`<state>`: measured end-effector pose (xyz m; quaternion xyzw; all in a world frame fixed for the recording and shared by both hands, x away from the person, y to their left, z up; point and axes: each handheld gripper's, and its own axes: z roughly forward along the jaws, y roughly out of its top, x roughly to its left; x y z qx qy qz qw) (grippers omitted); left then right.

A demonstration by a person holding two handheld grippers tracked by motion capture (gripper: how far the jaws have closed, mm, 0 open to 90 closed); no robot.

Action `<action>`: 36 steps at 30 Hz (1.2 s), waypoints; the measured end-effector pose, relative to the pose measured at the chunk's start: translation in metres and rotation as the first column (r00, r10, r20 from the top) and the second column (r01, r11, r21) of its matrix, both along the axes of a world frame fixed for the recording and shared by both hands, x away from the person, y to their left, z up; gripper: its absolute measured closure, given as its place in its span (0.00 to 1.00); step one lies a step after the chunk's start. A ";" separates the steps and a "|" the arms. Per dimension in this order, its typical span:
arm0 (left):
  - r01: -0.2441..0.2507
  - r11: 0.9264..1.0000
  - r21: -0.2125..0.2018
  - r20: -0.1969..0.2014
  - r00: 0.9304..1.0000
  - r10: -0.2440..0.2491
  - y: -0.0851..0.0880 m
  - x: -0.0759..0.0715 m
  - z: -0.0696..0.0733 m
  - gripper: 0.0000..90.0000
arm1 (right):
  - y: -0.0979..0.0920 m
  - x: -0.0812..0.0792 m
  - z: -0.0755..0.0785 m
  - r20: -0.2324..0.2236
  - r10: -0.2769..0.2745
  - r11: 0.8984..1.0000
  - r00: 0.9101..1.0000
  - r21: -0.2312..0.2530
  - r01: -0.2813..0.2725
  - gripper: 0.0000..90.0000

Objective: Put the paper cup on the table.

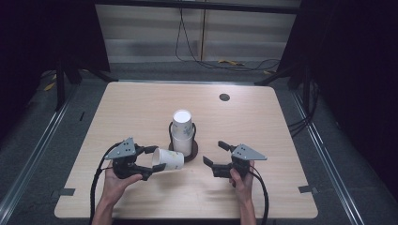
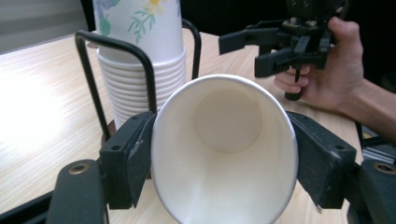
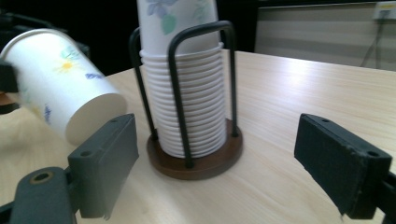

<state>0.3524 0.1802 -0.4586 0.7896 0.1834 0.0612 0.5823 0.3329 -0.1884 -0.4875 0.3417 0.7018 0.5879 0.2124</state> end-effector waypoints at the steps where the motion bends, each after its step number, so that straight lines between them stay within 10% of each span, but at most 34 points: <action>1: -0.003 1.000 0.001 -0.003 1.000 0.003 0.001 0.000 0.000 0.31 | -0.001 -0.001 0.000 0.001 -0.005 1.000 1.000 0.007 0.005 0.14; 9: -0.040 0.999 0.032 -0.012 0.999 0.040 0.010 0.002 0.001 0.31 | -0.019 -0.013 -0.003 0.039 -0.158 0.986 0.987 0.067 0.156 0.14; 16: -0.092 0.992 0.083 -0.050 0.994 0.096 0.019 0.008 0.001 0.30 | -0.021 -0.020 -0.009 0.157 -0.378 0.925 0.912 0.100 0.366 0.14; 20: -0.097 0.990 0.104 -0.060 0.993 0.104 0.024 0.009 0.003 0.30 | -0.023 -0.023 -0.013 0.186 -0.415 0.910 0.891 0.083 0.406 0.14; 30: -0.144 0.982 0.125 -0.076 0.985 0.154 0.036 0.015 0.010 0.30 | -0.022 -0.025 -0.017 0.198 -0.434 0.900 0.879 0.055 0.432 0.14; 33: -0.157 0.977 0.142 -0.064 0.984 0.167 0.038 0.014 0.012 0.30 | -0.019 -0.028 -0.018 0.227 -0.461 0.886 0.858 0.058 0.460 0.14; 36: -0.163 0.975 0.152 -0.057 0.983 0.173 0.042 0.014 0.012 0.30 | -0.019 -0.029 -0.018 0.230 -0.452 0.891 0.862 0.059 0.451 0.13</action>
